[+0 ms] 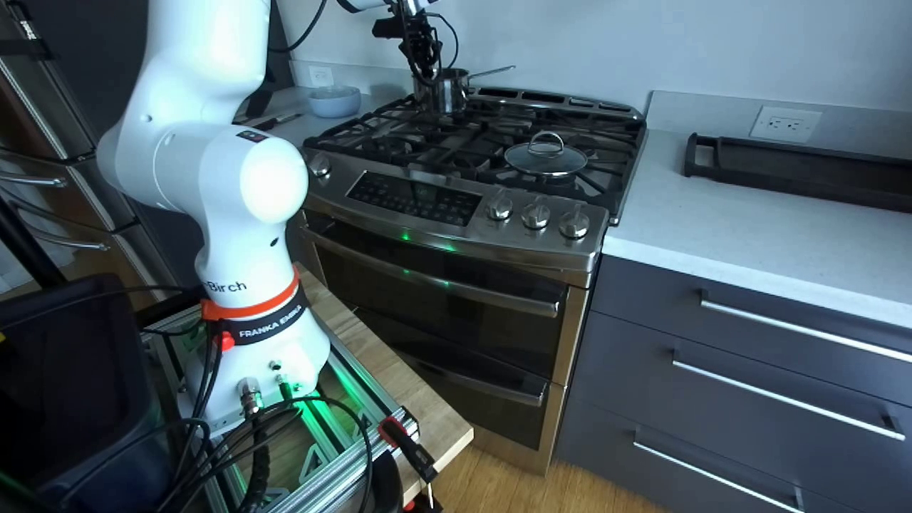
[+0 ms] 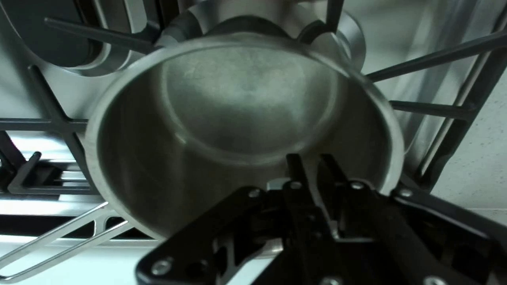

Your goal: Remove the lid from the pot, then move the pot to the left on the stove

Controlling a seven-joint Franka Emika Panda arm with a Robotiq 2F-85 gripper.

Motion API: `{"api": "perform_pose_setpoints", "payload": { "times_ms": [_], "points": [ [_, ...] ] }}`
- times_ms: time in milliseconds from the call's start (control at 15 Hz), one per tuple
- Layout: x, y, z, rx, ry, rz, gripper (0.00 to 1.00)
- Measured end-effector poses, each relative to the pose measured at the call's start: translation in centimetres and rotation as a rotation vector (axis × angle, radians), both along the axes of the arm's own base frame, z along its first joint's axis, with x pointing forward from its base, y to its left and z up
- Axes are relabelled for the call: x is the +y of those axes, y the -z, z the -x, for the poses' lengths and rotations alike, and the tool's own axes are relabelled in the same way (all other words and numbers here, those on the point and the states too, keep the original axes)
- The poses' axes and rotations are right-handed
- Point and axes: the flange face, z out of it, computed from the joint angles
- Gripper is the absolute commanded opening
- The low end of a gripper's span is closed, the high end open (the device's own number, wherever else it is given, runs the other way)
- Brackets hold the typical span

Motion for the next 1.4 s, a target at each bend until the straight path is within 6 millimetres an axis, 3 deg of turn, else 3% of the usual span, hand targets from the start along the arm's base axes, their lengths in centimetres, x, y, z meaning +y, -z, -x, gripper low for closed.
{"api": "perform_pose_setpoints", "payload": {
  "times_ms": [667,1400],
  "points": [
    [1.3,0.4,0.8,0.024,-0.028,-0.115,0.00],
    [0.5,0.5,0.4,0.077,-0.054,-0.181,0.00]
  ]
}}
